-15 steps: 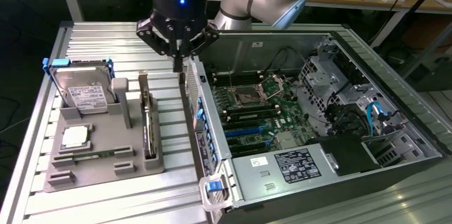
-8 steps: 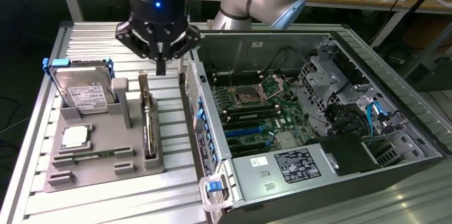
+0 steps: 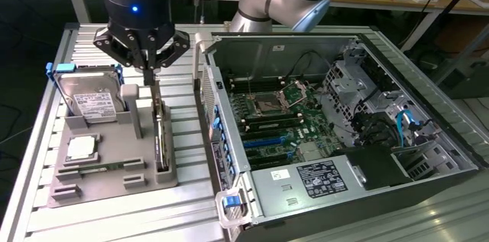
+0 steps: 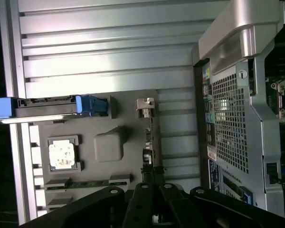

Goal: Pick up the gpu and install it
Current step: 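Reach for the gpu, then pick up the gpu and move the gpu toward the slot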

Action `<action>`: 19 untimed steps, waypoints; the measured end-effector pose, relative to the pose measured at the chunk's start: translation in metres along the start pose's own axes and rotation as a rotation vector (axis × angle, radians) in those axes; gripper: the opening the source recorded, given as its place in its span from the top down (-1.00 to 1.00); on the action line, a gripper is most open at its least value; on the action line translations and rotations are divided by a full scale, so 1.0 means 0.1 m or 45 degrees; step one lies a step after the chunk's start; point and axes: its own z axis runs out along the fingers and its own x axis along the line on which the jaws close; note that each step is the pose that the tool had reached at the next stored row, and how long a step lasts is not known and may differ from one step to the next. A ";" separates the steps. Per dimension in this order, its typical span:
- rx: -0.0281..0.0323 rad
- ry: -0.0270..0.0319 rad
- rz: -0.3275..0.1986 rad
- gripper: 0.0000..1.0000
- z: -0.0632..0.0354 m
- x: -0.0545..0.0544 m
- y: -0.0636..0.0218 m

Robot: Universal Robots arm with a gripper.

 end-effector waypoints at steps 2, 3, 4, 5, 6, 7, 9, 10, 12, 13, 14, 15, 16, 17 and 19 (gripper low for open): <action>0.0003 0.0021 0.000 0.79 0.009 0.04 -0.003; 0.0002 0.0020 0.000 0.79 0.010 0.04 -0.003; 0.0002 0.0021 0.000 0.79 0.010 0.04 -0.003; 0.0003 0.0022 0.000 0.79 0.009 0.04 -0.004; 0.0003 0.0021 0.000 0.79 0.010 0.04 -0.003; 0.0003 0.0022 0.000 0.79 0.009 0.04 -0.003; 0.0003 0.0021 0.000 0.79 0.010 0.04 -0.003; 0.0003 0.0022 0.000 0.79 0.009 0.04 -0.003; 0.0003 0.0021 0.000 0.79 0.010 0.04 -0.003; 0.0003 0.0022 0.000 0.79 0.009 0.04 -0.003; 0.0003 0.0022 0.000 0.79 0.009 0.04 -0.003; 0.0003 0.0021 0.000 0.79 0.009 0.04 -0.003; 0.0003 0.0022 0.000 0.79 0.009 0.04 -0.003; 0.0003 0.0022 0.000 0.79 0.009 0.04 -0.003; 0.0002 0.0021 0.000 0.66 0.010 0.04 -0.003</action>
